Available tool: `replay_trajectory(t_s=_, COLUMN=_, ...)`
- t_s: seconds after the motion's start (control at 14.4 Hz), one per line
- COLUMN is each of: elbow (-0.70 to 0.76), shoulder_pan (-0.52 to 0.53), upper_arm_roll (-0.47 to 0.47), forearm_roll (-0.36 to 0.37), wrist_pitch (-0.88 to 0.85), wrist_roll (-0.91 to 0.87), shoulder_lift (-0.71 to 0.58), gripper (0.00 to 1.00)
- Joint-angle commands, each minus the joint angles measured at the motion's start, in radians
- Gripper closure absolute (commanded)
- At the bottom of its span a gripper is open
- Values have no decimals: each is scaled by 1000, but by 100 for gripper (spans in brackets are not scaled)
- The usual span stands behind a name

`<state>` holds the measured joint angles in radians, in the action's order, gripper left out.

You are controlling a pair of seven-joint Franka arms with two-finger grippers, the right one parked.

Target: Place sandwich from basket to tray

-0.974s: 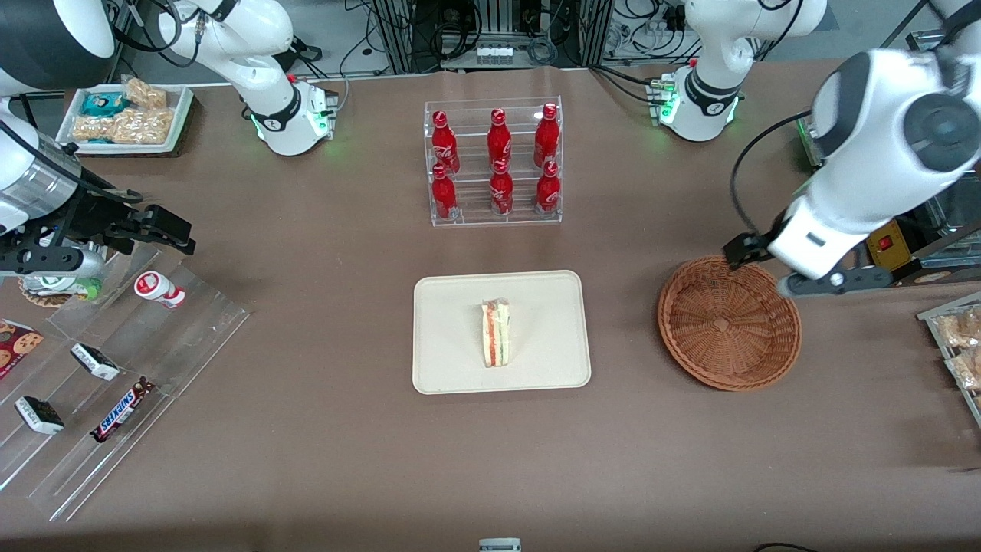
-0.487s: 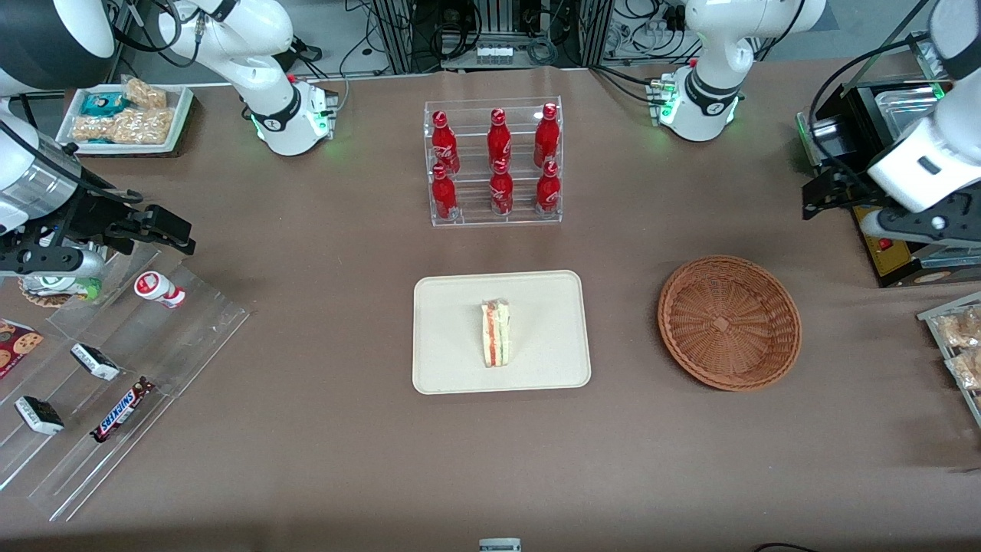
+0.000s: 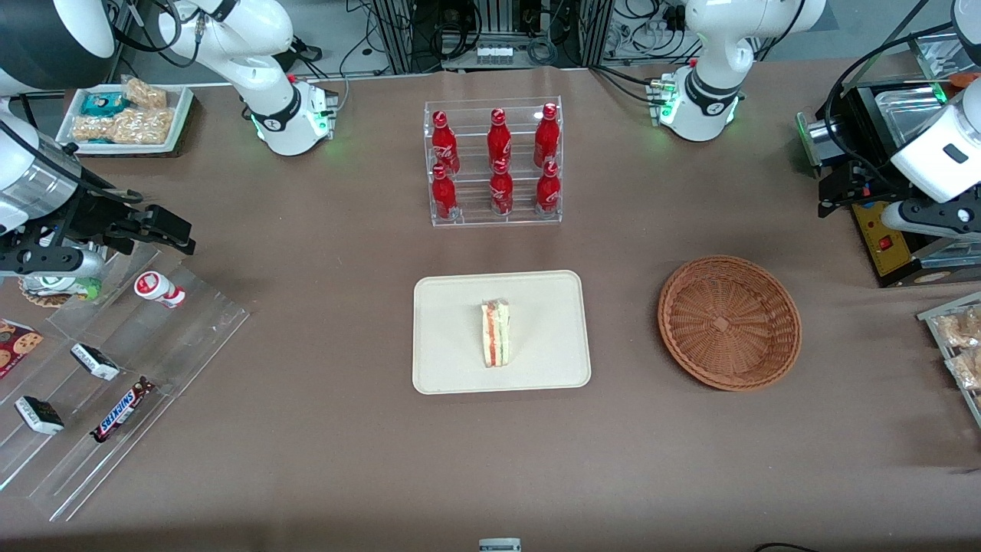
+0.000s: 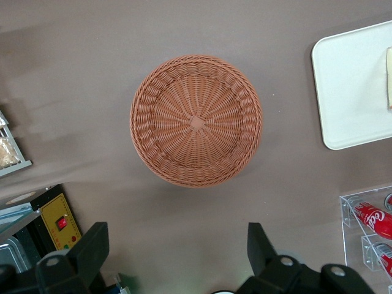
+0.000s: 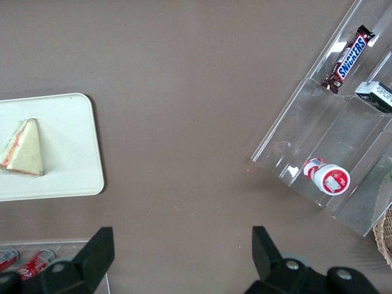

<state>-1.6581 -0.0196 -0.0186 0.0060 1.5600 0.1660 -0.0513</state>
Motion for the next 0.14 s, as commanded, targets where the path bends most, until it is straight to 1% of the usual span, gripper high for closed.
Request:
replay_trajectory(t_s=0.0, elbow=14, shoulder_pan=6, upper_arm_roll=-4, forearm_roll=-7, wrist_pitch=2, wrist_roll=20, shoulder_lift=5, gripper=0)
replay_trajectory(t_s=0.07, elbow=14, shoulder_pan=6, upper_arm_roll=-4, forearm_roll=-11, wrist_pitch=2, wrist_roll=20, shoulder_lift=7, gripper=0)
